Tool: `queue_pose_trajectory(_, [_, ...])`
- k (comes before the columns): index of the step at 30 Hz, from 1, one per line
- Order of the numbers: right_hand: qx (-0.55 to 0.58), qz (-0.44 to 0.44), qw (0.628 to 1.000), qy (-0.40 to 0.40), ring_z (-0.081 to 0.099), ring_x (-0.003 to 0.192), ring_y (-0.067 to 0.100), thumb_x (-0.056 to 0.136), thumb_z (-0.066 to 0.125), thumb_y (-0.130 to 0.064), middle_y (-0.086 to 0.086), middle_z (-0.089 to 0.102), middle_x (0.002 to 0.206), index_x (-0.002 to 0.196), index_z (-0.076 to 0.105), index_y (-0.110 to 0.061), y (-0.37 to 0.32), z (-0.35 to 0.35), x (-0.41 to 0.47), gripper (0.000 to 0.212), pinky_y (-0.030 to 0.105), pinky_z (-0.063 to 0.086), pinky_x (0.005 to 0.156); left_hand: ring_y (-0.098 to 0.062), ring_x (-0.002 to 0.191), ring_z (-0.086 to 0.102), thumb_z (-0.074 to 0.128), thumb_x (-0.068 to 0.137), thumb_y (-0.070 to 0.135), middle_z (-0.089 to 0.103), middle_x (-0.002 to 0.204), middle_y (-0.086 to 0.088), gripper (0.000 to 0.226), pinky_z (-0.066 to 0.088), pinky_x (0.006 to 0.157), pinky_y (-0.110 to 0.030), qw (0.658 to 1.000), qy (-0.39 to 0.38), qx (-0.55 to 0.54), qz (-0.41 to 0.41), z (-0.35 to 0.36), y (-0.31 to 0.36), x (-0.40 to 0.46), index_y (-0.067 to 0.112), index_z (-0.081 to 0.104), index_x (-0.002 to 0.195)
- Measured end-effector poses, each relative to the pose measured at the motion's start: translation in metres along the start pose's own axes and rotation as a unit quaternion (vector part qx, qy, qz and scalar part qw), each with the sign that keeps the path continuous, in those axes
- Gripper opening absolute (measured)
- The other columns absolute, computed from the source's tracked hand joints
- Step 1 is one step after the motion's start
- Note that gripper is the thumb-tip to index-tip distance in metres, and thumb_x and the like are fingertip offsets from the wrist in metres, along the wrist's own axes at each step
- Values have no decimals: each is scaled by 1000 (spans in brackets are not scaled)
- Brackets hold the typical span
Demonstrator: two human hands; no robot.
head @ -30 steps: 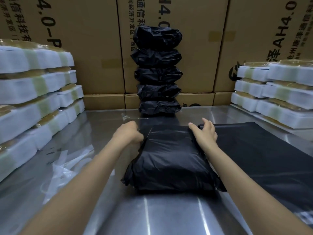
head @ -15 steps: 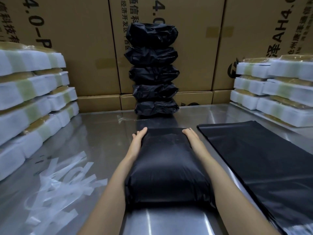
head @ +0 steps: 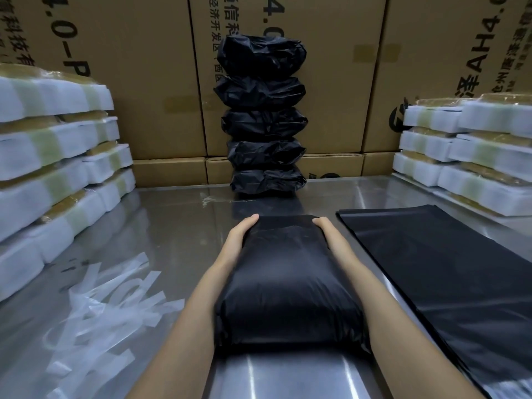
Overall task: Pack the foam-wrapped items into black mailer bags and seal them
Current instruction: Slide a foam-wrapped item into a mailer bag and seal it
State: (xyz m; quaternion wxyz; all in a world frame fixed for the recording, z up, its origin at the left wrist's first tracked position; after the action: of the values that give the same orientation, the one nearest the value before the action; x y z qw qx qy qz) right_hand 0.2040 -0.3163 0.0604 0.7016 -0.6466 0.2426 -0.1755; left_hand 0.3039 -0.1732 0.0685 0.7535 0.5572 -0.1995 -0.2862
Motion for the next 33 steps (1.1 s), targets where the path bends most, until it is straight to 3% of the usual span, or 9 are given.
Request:
queue_pose_trajectory(3, [11,-17,1000,-21,61,64,3,92,49,-39,-9,62,66,83,56,-24,-4,4,-2,19,23,42,62,-15,76,71,52,92,33,74,86,-4,33,54,61,-20,1000,-10,0,-16,5,0,-6,20,79,78])
queue_pose_trajectory(7, [52,-38,997,-45,57,94,14,96,46,-33,-1,60,99,100,55,-21,-10,6,0,15,28,42,84,-21,84,70,58,89,36,72,102,-11,35,56,68,-25,999,-11,8,-42,13,5,-14,9,70,107])
queue_pose_trajectory(11, [96,-8,994,-57,50,124,19,96,48,-37,1,48,138,136,49,-15,-8,2,-5,45,31,40,105,-29,107,63,69,79,38,67,116,-12,45,47,99,-39,996,24,51,-73,13,8,-17,13,67,116])
queue_pose_trajectory(14, [87,-30,993,-78,58,105,10,95,49,-38,-6,48,133,147,35,-21,-27,5,-14,57,20,51,82,-24,90,66,74,70,37,68,109,-14,35,51,86,-34,995,44,60,-70,12,18,-13,13,71,94])
queue_pose_trajectory(17, [26,-4,994,-105,60,107,20,84,61,-43,0,52,133,145,37,-24,-38,4,-26,68,33,47,96,-7,68,67,72,77,30,65,119,-17,23,50,64,-19,993,87,73,-45,5,35,-7,9,66,83])
queue_pose_trajectory(22, [-13,87,978,-191,73,82,17,53,80,-52,0,76,91,98,75,-28,-26,-5,-57,51,24,57,57,-25,102,66,83,53,44,67,117,-7,82,51,93,-39,992,118,-32,27,-8,43,-10,15,60,126])
queue_pose_trajectory(24, [-22,70,985,-159,73,84,22,54,81,-51,2,76,89,94,78,-27,-36,-14,-43,47,27,56,69,-26,107,65,81,60,51,65,121,-7,81,50,93,-39,994,69,-85,28,6,43,-4,17,58,129])
queue_pose_trajectory(27, [-3,-10,998,-67,70,86,27,51,77,-44,8,75,90,122,63,-14,-73,-42,-13,78,35,50,79,-29,114,61,53,84,61,63,126,-7,63,46,97,-47,983,30,-181,5,23,27,3,19,56,130])
queue_pose_trajectory(33, [-59,-271,943,182,45,119,15,59,85,-45,-7,39,140,148,13,-38,-171,-121,16,115,34,41,93,-24,131,43,31,100,42,52,137,-3,42,32,104,-41,974,106,-200,-24,2,-34,14,20,52,129])
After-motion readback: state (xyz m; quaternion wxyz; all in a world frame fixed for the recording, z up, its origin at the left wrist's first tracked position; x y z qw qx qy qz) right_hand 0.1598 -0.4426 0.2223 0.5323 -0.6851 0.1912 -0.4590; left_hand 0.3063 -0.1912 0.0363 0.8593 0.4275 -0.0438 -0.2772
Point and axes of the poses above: each hand's wrist, its own x-axis towards the middle knuckle, its own z-axis out of the palm, y = z × x, the point moved 10 cm from there along x, towards the middle knuckle
